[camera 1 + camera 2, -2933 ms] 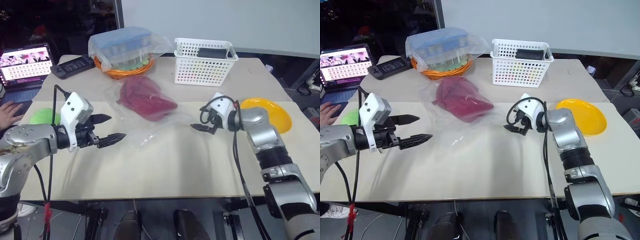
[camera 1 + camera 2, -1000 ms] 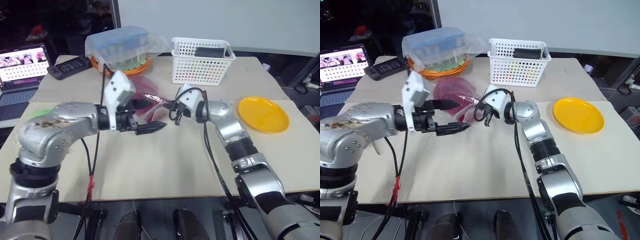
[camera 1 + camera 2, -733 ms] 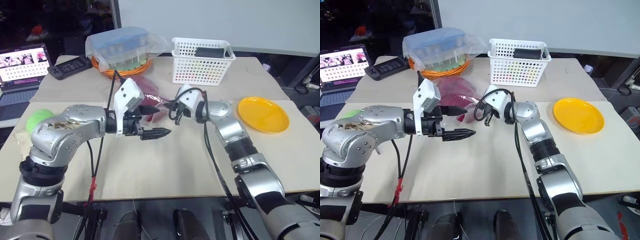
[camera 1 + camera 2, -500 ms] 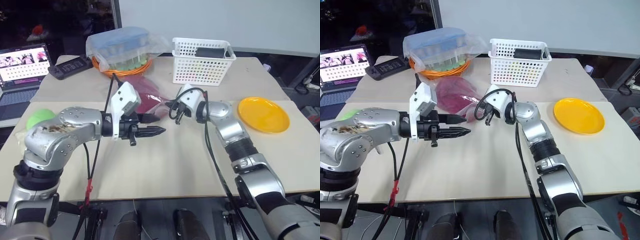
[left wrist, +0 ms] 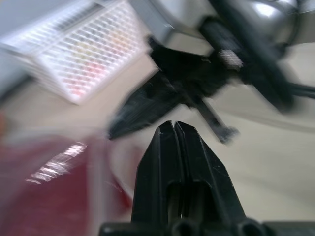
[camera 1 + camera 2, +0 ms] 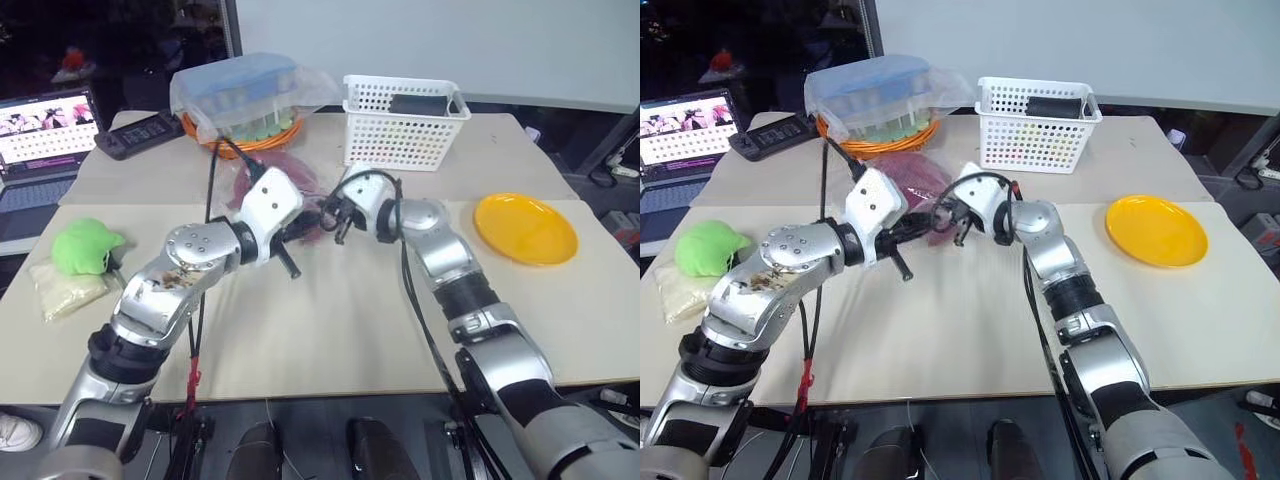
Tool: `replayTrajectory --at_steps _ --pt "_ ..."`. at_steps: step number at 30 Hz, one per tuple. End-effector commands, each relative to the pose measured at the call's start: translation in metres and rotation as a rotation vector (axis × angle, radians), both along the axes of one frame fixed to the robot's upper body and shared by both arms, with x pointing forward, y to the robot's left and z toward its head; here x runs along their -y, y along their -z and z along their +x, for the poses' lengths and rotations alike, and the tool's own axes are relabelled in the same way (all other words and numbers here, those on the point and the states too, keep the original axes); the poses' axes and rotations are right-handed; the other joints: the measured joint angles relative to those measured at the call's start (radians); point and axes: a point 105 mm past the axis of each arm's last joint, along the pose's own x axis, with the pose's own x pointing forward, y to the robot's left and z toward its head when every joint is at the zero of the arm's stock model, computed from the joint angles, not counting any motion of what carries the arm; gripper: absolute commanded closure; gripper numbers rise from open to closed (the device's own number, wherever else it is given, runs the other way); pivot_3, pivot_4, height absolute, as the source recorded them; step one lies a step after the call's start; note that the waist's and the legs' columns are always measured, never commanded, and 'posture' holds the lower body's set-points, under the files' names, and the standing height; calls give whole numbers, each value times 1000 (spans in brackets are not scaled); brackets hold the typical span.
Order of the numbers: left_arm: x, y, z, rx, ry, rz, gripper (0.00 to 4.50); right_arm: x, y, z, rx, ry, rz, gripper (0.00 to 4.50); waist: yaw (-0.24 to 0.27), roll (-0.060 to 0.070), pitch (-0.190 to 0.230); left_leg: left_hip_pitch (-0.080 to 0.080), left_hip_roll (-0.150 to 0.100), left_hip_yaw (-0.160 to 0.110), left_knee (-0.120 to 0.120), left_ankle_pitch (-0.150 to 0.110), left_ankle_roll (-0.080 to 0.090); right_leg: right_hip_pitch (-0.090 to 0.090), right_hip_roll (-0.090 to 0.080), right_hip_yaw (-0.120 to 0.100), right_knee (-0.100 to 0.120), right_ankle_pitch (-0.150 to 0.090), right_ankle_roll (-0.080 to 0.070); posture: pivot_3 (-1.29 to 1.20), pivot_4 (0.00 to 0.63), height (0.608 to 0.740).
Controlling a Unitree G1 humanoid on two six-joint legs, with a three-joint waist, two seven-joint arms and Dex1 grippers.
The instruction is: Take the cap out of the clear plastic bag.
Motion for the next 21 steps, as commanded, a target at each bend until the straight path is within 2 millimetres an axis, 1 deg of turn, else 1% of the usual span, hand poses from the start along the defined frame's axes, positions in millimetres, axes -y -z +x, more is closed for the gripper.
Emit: replayTrajectory --at_steps 1,2,4,5,6,9,10,15,17,21 --pt "-15 -65 5 254 -84 -85 4456 -21 -39 -6 44 -57 143 4500 -1 0 0 0 0 0 0 0 0 0 0 0 0 0 0 0 150 730" --pt "-16 -76 7 280 -93 -106 4456 -30 -40 -9 7 -91 167 4500 -1 0 0 0 0 0 0 0 0 0 0 0 0 0 0 0 150 730" --pt "-16 -85 8 299 -98 -127 4456 -43 -40 -13 -66 -135 212 4500 -1 0 0 0 0 0 0 0 0 0 0 0 0 0 0 0 150 730" --pt "-16 -87 9 309 -98 -122 4456 -48 -39 -14 -95 -144 229 4500 0 0 0 0 0 0 -1 0 0 0 0 -1 0 0 0 0 150 730" --pt "-16 -84 9 310 -97 -108 4456 -51 -39 -13 -130 -146 258 4500 0 0 0 0 0 0 -1 0 0 0 0 -1 0 0 0 0 150 730" --pt "-19 -76 9 311 -108 -91 4456 -55 -40 -9 -195 -129 314 4500 0 0 0 0 0 0 0 0 0 0 -1 -1 3 0 0 0 150 730" --pt "-19 -75 8 318 -111 -90 4456 -54 -40 -6 -222 -114 340 4500 1 0 0 0 0 0 0 0 0 0 -1 -1 3 0 0 0 150 730" --pt "-28 -85 -1 400 -147 -90 4456 -43 -42 15 -304 4 437 4500 1 0 0 0 0 0 0 0 -1 -1 -1 -1 4 0 0 0 150 730" --pt "-31 -82 -6 397 -151 -94 4456 -36 -43 24 -335 54 486 4500 0 0 0 0 0 0 0 0 -1 -1 -1 -1 4 0 0 0 150 730" --pt "-43 -52 -19 325 -166 -29 4456 -22 -51 37 -371 134 573 4500 -8 0 0 0 0 0 -1 0 -1 -1 -1 -1 4 0 0 0 150 730"
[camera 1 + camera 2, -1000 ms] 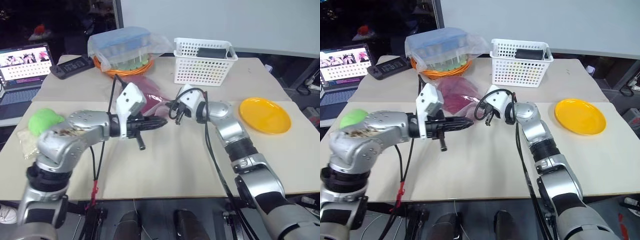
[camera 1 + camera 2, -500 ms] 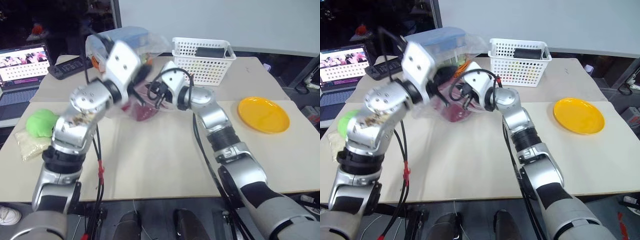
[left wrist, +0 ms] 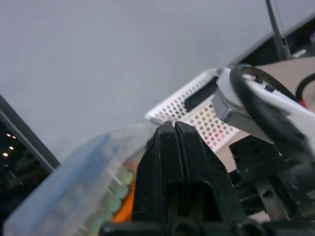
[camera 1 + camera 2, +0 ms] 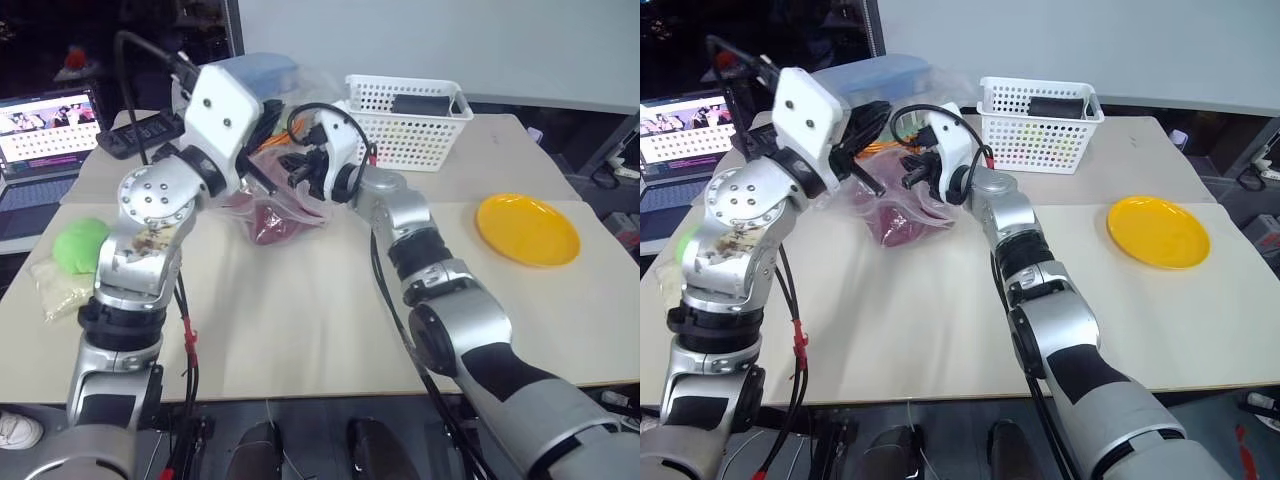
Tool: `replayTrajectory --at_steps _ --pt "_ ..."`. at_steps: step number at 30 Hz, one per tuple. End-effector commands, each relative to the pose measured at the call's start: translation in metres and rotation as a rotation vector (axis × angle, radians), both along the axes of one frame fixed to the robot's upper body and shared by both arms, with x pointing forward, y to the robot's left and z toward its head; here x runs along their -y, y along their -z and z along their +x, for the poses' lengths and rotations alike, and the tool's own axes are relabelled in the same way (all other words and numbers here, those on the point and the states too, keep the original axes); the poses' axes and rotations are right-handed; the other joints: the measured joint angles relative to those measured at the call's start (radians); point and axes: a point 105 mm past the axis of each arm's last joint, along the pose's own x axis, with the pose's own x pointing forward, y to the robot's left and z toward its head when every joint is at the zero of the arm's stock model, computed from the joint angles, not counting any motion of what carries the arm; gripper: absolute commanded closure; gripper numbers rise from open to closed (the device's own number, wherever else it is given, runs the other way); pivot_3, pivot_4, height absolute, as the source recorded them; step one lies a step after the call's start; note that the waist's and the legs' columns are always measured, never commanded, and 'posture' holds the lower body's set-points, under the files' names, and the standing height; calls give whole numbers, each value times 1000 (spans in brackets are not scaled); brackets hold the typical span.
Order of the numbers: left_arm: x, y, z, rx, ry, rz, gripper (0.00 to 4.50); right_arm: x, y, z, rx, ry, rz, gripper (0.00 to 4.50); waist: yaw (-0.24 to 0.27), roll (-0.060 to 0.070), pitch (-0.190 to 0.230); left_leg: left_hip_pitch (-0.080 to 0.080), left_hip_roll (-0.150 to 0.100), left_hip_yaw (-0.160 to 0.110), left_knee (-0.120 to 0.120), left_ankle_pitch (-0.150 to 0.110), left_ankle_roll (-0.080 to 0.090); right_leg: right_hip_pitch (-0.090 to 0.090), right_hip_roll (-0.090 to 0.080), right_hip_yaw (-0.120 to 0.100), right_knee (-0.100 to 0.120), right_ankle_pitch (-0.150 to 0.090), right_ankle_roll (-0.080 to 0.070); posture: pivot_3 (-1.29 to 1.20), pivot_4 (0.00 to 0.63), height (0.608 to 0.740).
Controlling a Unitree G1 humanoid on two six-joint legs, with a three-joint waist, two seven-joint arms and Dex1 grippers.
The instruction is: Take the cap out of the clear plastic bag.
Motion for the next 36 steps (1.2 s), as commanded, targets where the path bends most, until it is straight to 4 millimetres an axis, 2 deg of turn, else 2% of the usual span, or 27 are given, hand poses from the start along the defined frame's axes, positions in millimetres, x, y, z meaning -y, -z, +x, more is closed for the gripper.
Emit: replayTrajectory --at_steps 1,3,6,8,10,14,16,20,24,30,33,35,36 --pt "-10 16 -15 -16 -28 43 4456 12 -28 8 24 63 94 4500 -1 0 0 0 0 0 0 0 0 0 0 0 0 0 0 0 150 730" --pt "-12 27 -15 -43 -40 26 4456 10 -29 8 16 58 101 4500 1 0 0 0 0 0 0 0 0 -1 0 0 1 0 0 0 150 730" --pt "-1 51 -14 -90 -23 64 4456 1 -32 5 10 28 109 4500 1 0 0 0 0 0 0 0 0 0 0 0 1 0 0 0 150 730" --pt "3 58 -14 -102 -20 70 4456 -2 -33 4 8 16 112 4500 2 0 0 0 0 -1 0 0 0 0 0 0 1 0 0 0 150 730" --pt "18 68 -12 -113 23 102 4456 -5 -34 2 9 -1 112 4500 3 0 0 0 0 -1 0 0 0 0 0 -1 0 0 0 0 150 730" --pt "43 73 -6 -117 86 133 4456 -9 -36 -1 14 -20 107 4500 8 0 0 -1 0 -1 0 0 0 0 0 -1 0 0 0 0 150 730" --pt "44 74 4 -114 50 134 4456 -11 -36 -3 17 -29 104 4500 8 0 0 -1 0 -1 0 0 0 0 0 -1 0 0 0 0 150 730" --pt "24 71 22 -97 -79 102 4456 -9 -34 -5 18 -36 98 4500 -1 0 0 -1 0 -1 0 0 0 -1 1 -1 0 0 0 0 150 730" --pt "-8 76 40 -103 -220 78 4456 -3 -30 -6 12 -25 91 4500 0 0 0 -1 0 -1 0 0 0 -1 1 -1 1 0 0 0 150 730" --pt "-28 67 59 -43 -275 5 4456 4 -27 -7 8 -12 84 4500 9 0 0 -1 0 -1 0 0 0 -1 0 -1 1 0 0 0 150 730" --pt "-45 57 70 8 -347 -59 4456 6 -25 -8 5 -6 79 4500 10 0 0 -2 0 -1 0 0 0 -1 0 -2 1 0 0 0 150 730" --pt "-62 64 78 -33 -416 -120 4456 6 -25 -9 5 -6 76 4500 9 0 0 -2 0 -1 0 0 0 -1 -1 -2 1 0 0 0 150 730" --pt "-69 74 82 -93 -439 -153 4456 6 -24 -9 6 -5 76 4500 9 0 0 -2 0 -1 0 0 0 -1 -1 -2 1 0 0 0 150 730"
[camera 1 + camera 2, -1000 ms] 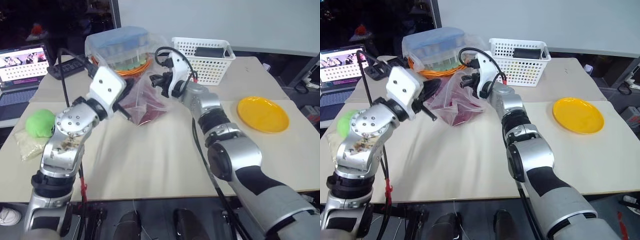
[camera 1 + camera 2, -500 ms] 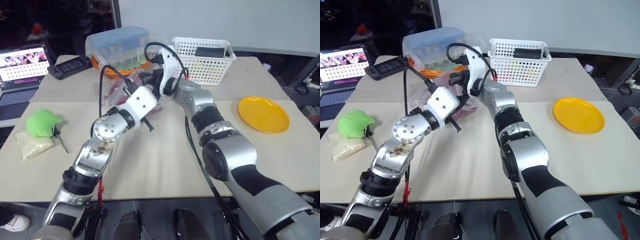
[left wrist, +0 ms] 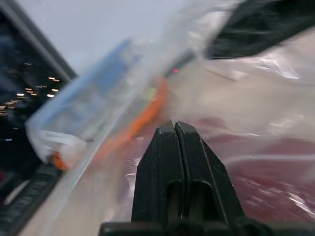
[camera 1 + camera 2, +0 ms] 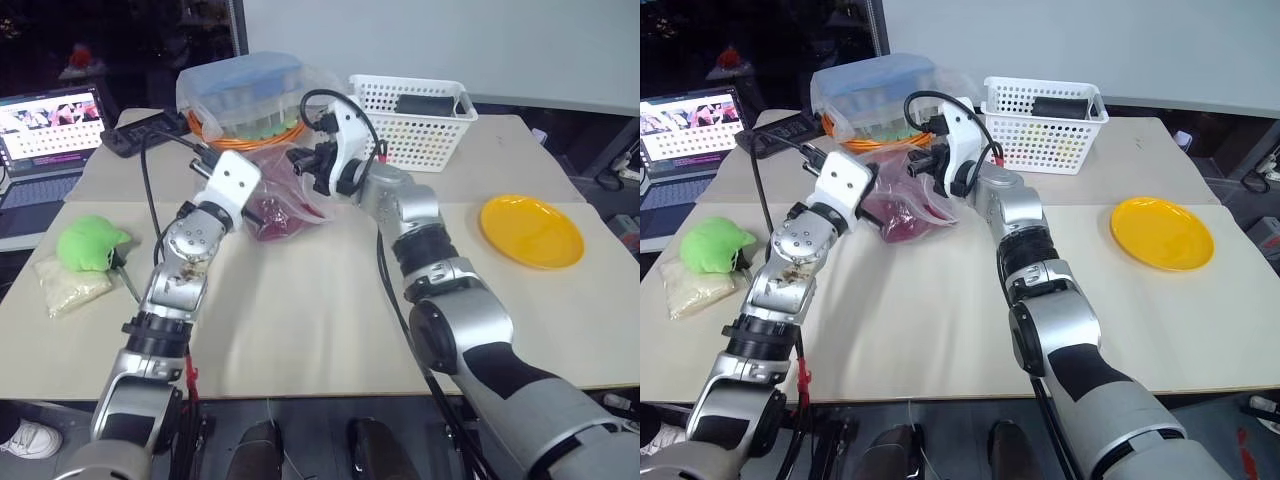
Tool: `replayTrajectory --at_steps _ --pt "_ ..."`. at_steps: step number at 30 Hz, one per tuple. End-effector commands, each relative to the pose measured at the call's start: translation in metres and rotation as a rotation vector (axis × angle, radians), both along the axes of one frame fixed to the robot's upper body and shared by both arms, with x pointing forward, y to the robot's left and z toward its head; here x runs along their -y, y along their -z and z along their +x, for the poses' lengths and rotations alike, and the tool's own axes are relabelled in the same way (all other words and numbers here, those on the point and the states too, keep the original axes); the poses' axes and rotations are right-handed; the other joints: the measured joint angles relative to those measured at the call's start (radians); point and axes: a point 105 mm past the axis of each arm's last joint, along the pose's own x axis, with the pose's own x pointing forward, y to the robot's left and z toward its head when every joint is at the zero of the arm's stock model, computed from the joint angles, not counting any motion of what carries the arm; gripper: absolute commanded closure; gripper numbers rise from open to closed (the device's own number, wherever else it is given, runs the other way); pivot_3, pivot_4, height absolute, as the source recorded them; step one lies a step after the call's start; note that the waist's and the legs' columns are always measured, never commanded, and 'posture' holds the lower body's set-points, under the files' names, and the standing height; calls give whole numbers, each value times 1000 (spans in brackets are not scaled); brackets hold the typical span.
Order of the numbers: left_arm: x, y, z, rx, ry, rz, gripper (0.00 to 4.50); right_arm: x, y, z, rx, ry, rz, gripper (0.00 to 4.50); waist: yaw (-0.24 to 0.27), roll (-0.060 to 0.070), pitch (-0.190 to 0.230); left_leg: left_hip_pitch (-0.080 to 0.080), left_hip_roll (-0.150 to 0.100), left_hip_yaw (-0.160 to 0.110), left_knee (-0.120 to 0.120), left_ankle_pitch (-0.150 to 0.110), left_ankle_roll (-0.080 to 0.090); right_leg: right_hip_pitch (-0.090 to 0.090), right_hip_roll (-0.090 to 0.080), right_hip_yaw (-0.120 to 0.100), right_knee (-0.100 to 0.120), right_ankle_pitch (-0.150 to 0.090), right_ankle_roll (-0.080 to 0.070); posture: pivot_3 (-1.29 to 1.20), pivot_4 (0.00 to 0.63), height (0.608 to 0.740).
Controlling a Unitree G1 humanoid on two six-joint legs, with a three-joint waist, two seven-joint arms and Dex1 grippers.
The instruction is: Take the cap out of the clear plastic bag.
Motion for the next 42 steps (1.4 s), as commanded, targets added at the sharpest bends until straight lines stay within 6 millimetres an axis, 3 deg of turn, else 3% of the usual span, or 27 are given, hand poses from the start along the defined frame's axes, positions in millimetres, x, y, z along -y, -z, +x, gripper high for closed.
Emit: replayTrajectory --at_steps 1,3,5,8,11,17,18,20,23,25,30,33,36,42 --pt "-30 12 10 -84 -108 -145 4456 2 -17 -4 50 -1 25 4500 -3 0 0 0 0 0 0 0 0 0 0 0 0 0 0 0 150 730" --pt "-40 45 9 -264 -124 -249 4456 3 -18 -5 52 1 23 4500 -7 0 0 0 0 0 0 0 0 0 0 0 1 0 0 0 150 730" --pt "-46 63 0 -373 -134 -326 4456 4 -18 -5 54 4 21 4500 -11 0 0 0 0 0 0 0 0 -1 0 0 1 0 0 0 150 730" --pt "-40 87 -36 -580 -72 -442 4456 7 -15 -3 50 16 9 4500 -18 0 0 -1 1 -1 0 0 0 -2 0 0 2 0 0 0 150 730" --pt "-32 93 -74 -714 -27 -510 4456 6 -10 -3 43 14 -1 4500 -20 0 0 -3 0 -1 0 0 0 -2 0 0 5 0 0 0 150 730" --pt "-24 108 -126 -870 -15 -511 4456 -2 -8 -6 43 -9 -15 4500 -22 0 0 0 0 -3 0 0 0 1 0 -1 1 0 0 0 150 730" --pt "-22 103 -127 -840 -1 -543 4456 -3 -9 -7 46 -14 -18 4500 -26 0 0 1 0 -3 0 0 0 2 0 -1 1 0 0 0 150 730" --pt "-13 85 -127 -765 64 -606 4456 -4 -9 -8 50 -21 -23 4500 -26 0 0 2 0 -3 0 0 0 2 0 -1 1 0 0 0 150 730" --pt "16 26 -113 -543 277 -642 4456 -7 -7 -11 47 -35 -35 4500 -18 -1 0 2 0 -6 0 0 -1 3 1 -3 0 0 -1 0 150 730" --pt "21 6 -106 -466 310 -641 4456 -8 -5 -12 45 -42 -43 4500 -7 -1 0 1 0 -7 1 1 -2 4 1 -6 0 0 -2 0 150 730" --pt "17 11 -60 -398 197 -554 4456 -11 -2 -16 37 -52 -46 4500 -6 -1 0 2 0 -7 -1 1 -2 4 1 -5 -2 0 -2 0 150 730" --pt "10 26 -35 -418 134 -537 4456 -13 -3 -19 37 -56 -47 4500 -4 -1 0 1 0 -7 -1 1 -2 3 1 -5 -1 0 -2 0 150 730" --pt "6 36 -19 -419 112 -505 4456 -12 -4 -21 39 -55 -48 4500 -5 -1 0 0 0 -7 -1 1 -2 2 1 -5 -1 0 -2 0 150 730" --pt "2 34 3 -377 112 -503 4456 -6 -3 -21 36 -34 -58 4500 -3 -1 0 -1 0 -7 -1 1 -2 1 1 -6 -1 0 -2 0 150 730"
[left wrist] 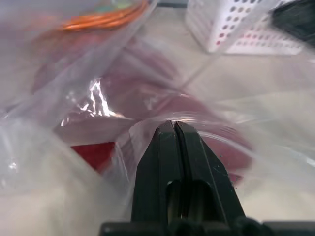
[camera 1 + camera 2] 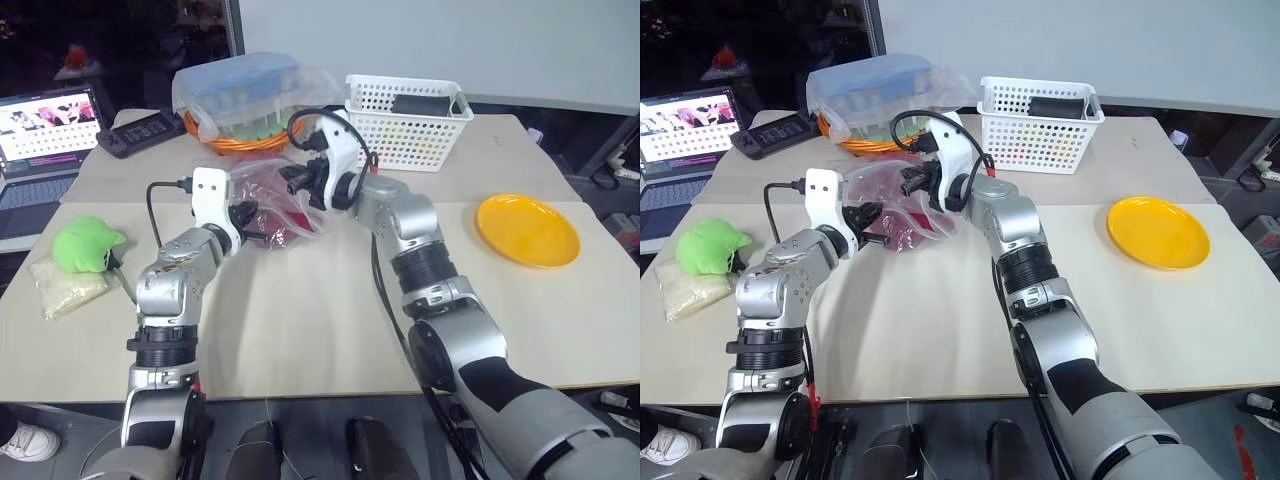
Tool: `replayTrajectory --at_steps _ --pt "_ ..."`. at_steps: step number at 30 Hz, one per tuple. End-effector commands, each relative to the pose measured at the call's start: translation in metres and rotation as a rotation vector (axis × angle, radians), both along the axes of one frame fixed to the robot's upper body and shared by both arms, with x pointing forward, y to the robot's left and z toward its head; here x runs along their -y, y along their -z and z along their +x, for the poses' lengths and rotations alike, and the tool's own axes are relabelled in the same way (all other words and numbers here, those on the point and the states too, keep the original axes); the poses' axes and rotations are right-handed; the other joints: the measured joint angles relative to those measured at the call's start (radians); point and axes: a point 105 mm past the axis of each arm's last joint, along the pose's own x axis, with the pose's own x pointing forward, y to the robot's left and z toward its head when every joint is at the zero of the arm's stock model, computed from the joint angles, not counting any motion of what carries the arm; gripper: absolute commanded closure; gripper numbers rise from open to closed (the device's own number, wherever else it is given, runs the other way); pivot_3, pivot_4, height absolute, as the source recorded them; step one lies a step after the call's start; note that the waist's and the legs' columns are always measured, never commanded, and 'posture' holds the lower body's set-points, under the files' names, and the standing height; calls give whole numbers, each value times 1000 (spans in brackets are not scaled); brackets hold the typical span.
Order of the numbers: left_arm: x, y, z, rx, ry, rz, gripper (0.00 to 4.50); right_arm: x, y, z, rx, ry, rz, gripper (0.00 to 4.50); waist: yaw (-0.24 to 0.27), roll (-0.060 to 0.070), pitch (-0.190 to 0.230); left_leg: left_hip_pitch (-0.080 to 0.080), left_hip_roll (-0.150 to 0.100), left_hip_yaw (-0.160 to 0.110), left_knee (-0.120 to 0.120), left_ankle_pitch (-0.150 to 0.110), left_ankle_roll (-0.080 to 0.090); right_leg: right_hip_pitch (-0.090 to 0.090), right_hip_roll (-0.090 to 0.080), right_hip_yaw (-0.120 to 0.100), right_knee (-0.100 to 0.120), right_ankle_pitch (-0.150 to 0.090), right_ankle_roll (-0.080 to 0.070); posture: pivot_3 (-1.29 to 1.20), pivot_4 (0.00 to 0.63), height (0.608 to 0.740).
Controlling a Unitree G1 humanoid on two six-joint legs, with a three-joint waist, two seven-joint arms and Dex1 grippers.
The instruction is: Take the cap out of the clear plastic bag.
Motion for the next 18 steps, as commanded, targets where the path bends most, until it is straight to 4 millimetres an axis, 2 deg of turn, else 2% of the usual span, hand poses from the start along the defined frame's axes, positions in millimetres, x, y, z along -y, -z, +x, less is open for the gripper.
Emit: replayTrajectory --at_steps 1,3,5,7,10,14,18 --pt "-4 -19 14 76 -19 -1 4456 2 -15 -4 46 -1 25 4500 1 0 0 0 0 0 0 0 0 0 0 0 0 0 0 0 150 730" --pt "-1 -6 18 11 -2 -27 4456 2 -16 -5 46 0 25 4500 1 0 0 0 0 0 0 0 0 0 0 0 0 0 0 0 150 730" --pt "7 18 14 -123 53 -40 4456 1 -16 -6 48 0 27 4500 0 0 0 0 0 0 0 0 0 0 0 0 0 0 0 0 150 730" --pt "21 37 -4 -245 173 -35 4456 1 -17 -7 49 -1 30 4500 -4 0 0 0 0 0 0 0 0 0 0 0 0 0 0 0 150 730" --pt "34 61 -48 -428 338 -44 4456 0 -17 -7 49 0 35 4500 -14 0 0 0 0 0 0 0 0 0 0 0 1 0 1 0 150 730" --pt "15 80 -89 -560 329 -20 4456 -1 -16 -8 46 0 42 4500 -25 0 0 0 1 -1 -1 0 0 -1 0 0 1 0 1 0 150 730" --pt "-10 82 -117 -615 237 -26 4456 -3 -14 -8 40 -3 45 4500 -27 0 0 2 1 -1 -1 0 0 0 0 0 2 0 0 0 150 730"
